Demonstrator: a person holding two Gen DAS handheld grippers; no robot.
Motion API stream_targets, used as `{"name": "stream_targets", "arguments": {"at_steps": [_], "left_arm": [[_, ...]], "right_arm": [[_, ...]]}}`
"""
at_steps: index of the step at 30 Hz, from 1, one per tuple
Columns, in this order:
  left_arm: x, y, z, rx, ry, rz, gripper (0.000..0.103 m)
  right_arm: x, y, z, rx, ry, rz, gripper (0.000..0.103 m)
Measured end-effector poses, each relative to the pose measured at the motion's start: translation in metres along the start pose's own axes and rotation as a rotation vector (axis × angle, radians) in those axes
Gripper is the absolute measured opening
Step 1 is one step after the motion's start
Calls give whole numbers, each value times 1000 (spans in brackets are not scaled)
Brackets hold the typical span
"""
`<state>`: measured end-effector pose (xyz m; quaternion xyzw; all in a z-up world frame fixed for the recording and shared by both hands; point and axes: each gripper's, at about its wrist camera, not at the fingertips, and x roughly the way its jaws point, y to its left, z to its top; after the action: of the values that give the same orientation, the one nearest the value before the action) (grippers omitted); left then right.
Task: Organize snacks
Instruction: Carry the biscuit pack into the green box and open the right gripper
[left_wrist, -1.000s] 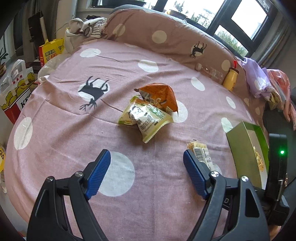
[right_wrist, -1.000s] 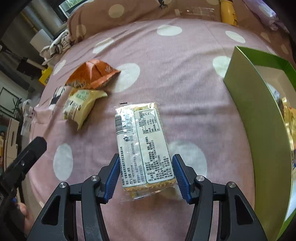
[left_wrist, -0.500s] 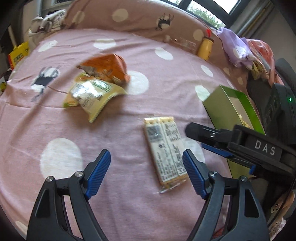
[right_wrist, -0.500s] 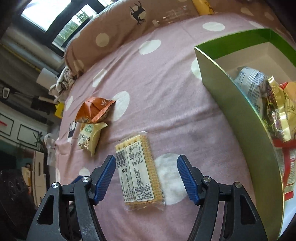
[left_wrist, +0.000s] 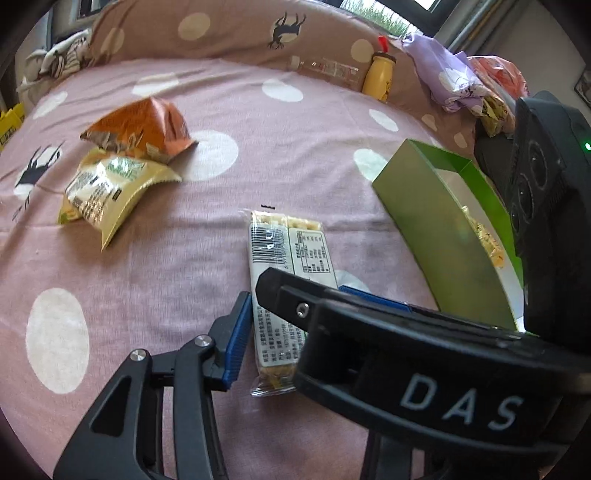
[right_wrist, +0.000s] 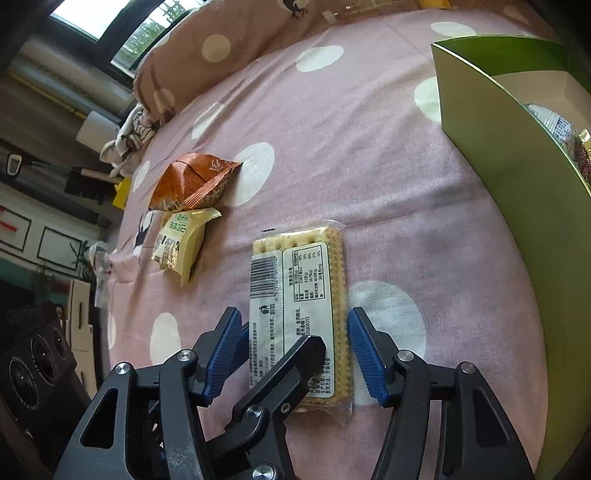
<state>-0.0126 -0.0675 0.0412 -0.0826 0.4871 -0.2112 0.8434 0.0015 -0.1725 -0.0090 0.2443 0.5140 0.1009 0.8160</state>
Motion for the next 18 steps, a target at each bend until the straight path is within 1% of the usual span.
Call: {"name": "stream_targets", "arguments": {"at_steps": [2,4,9,12,18], "left_arm": [[-7,-6,2,16,-37,-14,42],[-17,-17,5,45,-84,-36,42],[-35,-58,18,153,-198,-89,42],[-37,-85,26,213,-228,-141,42],[-24,-140,38,348,-228,-209,42]], "right_arm": [[-10,-2,1,6,-32,6,61],[-26,-1,1,-10,-82,3,61],[-77,-2,1,-47,-248,-8,61],[-105,-17,4,-18,-336,-6,61],[-150,-64,8,106,-471,2,61]]}}
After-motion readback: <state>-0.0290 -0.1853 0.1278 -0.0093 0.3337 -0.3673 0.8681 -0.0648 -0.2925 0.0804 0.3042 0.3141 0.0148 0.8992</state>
